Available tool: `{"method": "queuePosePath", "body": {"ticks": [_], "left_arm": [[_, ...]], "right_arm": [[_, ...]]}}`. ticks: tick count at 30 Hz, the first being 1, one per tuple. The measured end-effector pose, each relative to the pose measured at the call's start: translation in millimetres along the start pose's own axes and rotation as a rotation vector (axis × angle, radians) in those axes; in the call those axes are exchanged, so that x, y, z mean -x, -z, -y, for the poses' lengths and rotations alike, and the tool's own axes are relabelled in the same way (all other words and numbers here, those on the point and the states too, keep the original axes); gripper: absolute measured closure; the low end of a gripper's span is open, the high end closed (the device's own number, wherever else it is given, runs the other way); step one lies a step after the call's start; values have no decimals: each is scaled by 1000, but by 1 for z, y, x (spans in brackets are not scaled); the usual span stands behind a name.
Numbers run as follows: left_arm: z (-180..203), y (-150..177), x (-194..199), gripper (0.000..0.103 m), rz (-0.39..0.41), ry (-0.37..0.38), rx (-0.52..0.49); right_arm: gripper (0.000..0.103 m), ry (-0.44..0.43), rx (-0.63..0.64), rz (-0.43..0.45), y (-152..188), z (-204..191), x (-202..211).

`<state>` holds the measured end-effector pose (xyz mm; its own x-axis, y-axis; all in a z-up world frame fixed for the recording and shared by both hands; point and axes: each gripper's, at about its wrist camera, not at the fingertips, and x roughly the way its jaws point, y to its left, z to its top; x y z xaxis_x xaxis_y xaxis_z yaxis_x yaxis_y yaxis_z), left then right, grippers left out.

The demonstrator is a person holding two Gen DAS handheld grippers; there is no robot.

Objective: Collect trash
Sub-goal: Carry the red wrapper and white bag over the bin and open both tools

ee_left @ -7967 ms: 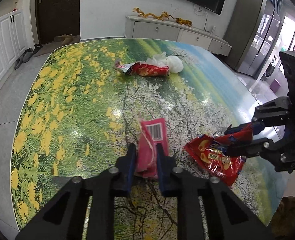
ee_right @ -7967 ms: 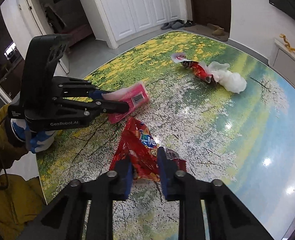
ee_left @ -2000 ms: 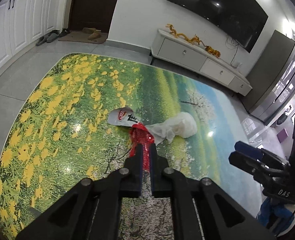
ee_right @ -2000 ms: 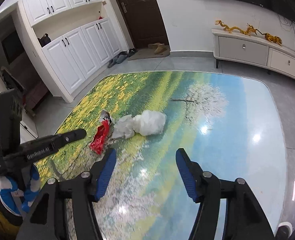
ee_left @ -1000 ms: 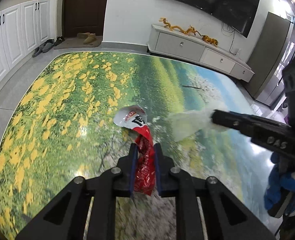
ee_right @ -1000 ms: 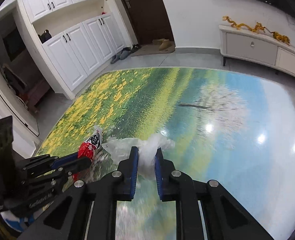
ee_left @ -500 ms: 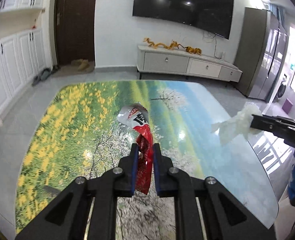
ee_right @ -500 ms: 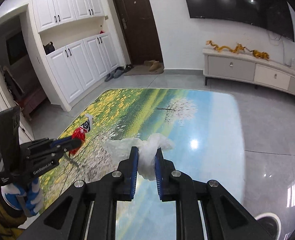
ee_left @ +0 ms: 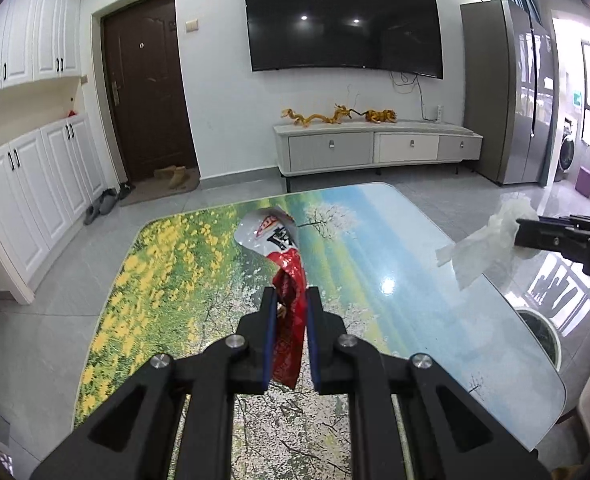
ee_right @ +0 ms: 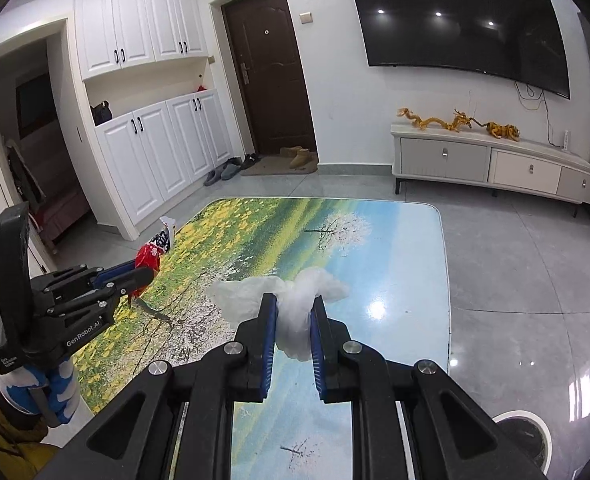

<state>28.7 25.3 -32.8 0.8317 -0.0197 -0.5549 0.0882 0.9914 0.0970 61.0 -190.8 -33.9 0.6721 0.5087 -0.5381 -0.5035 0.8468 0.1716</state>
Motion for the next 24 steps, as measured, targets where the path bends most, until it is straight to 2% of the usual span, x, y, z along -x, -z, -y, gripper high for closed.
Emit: {"method": "queuePosePath", "body": {"ticks": [7, 12, 16, 22, 24], "left_arm": [[27, -7, 8, 90, 11, -27, -66], [52, -15, 8, 90, 5, -2, -117], [79, -26, 2, 90, -12, 108, -150], [158, -49, -23, 90, -106, 410, -213], [188, -53, -32, 90, -138, 487, -241]], "right_arm": [[88, -7, -15, 29, 11, 15, 12], [88, 19, -72, 67, 21, 42, 29], [88, 73, -138, 96, 36, 73, 48], [88, 226, -282, 124, 74, 135, 85], [88, 281, -346, 119, 93, 159, 96]]}}
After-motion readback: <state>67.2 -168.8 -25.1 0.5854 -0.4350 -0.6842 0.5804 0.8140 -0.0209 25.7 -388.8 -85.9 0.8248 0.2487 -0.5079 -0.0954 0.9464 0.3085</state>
